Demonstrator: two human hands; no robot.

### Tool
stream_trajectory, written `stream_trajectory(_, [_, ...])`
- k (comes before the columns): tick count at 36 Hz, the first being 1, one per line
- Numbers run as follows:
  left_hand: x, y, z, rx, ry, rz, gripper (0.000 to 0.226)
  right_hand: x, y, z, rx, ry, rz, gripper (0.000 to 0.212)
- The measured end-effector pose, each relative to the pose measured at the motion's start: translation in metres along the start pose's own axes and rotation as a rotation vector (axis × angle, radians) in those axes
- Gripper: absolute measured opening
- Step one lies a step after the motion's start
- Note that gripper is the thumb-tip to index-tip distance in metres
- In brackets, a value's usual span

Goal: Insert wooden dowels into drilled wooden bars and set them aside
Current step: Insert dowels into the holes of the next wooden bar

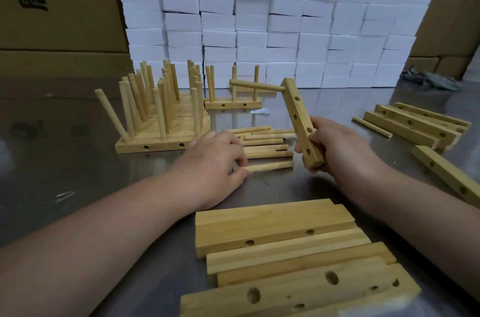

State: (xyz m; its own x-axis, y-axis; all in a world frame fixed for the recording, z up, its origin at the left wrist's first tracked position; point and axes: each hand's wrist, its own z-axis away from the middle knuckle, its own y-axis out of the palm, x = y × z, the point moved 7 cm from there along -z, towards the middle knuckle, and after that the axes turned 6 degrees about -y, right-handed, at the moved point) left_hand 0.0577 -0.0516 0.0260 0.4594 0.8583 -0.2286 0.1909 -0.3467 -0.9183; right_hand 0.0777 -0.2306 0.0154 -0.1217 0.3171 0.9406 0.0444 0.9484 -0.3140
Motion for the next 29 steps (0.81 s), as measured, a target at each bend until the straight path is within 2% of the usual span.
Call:
stream_trajectory(3, [-0.001, -0.01, 0.002, -0.12, -0.027, 0.112, 0.002, 0.002, -0.002, 0.005, 0.038, -0.021, -0.005, 0.045])
stream_trajectory(6, [0.006, -0.014, 0.004, -0.163, -0.122, 0.252, 0.004, 0.006, -0.002, 0.012, 0.086, -0.078, -0.001, 0.046])
stream_trajectory(10, [0.007, -0.02, 0.006, -0.233, -0.122, 0.364, 0.008, 0.016, 0.007, 0.017, 0.095, -0.113, -0.061, 0.06])
stream_trajectory(13, [0.004, -0.022, 0.008, -0.226, -0.07, 0.419, 0.021, 0.021, 0.013, 0.026, 0.116, -0.172, -0.129, 0.053])
stream_trajectory(17, [0.006, -0.022, 0.009, -0.229, -0.061, 0.431, 0.027, 0.03, 0.015, 0.03, 0.125, -0.185, -0.226, 0.052])
stream_trajectory(29, [0.003, -0.024, 0.011, -0.235, -0.01, 0.454, 0.029, 0.034, 0.016, 0.034, 0.146, -0.16, -0.293, 0.055])
